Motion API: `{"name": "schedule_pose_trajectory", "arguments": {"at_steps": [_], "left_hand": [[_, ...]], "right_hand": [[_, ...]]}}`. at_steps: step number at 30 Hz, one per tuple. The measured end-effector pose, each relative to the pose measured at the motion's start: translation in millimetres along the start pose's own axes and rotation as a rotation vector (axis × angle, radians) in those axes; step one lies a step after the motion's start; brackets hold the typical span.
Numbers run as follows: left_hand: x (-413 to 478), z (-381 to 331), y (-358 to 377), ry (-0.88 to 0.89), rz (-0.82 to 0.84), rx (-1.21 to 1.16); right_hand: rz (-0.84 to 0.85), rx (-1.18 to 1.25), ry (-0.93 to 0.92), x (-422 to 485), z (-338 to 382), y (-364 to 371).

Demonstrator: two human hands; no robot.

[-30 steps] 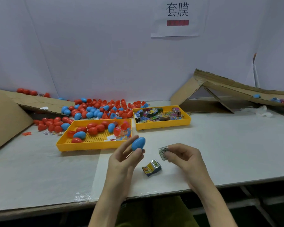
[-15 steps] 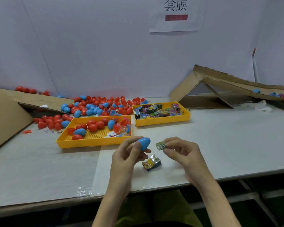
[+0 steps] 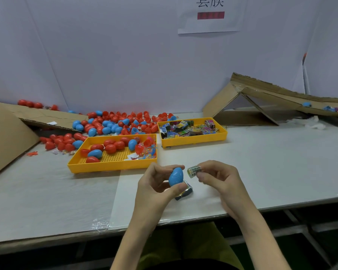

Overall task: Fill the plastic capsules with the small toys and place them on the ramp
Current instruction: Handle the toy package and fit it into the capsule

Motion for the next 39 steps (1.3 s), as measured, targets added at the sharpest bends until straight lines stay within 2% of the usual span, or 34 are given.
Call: {"name": "schedule_pose_trajectory", "arguments": {"at_steps": [3, 8, 21, 28, 34, 36, 39], "left_hand": [[0, -2, -2, 0.03, -0.037, 0.028], [-1, -1, -3, 0.053, -0.033, -0.061], [0, 2, 1, -0.007, 0.031, -0.103], [2, 7, 2, 0.012, 0.05, 0.021], [5, 12, -5, -0.163, -0.07, -0.366], [6, 13, -3, -0.176, -0.046, -0.38], [6, 15, -7, -0.179, -0.12, -0.369]], "right_hand": [[-0.01, 0.006, 0.009, 0, -1, -1], [-0.007, 0.015, 0.009, 0, 0, 0], [-0.017, 0.025, 0.019, -1, 1, -1], [-0.022, 0.047, 0.031, -1, 0, -2], [-0.022, 0.064, 0.04, -1, 0, -1], [-0.022, 0.066, 0.042, -1, 0, -2], [-0.025, 0.078, 0.053, -1, 0, -2]]}}
Point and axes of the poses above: each hand's wrist, its own x-axis towards the middle knuckle, its own y-axis out of the palm, z = x × y, the point moved 7 cm from there along x, towards the middle knuckle, and after that the axes turned 6 degrees about -z, right-handed, at the moved point
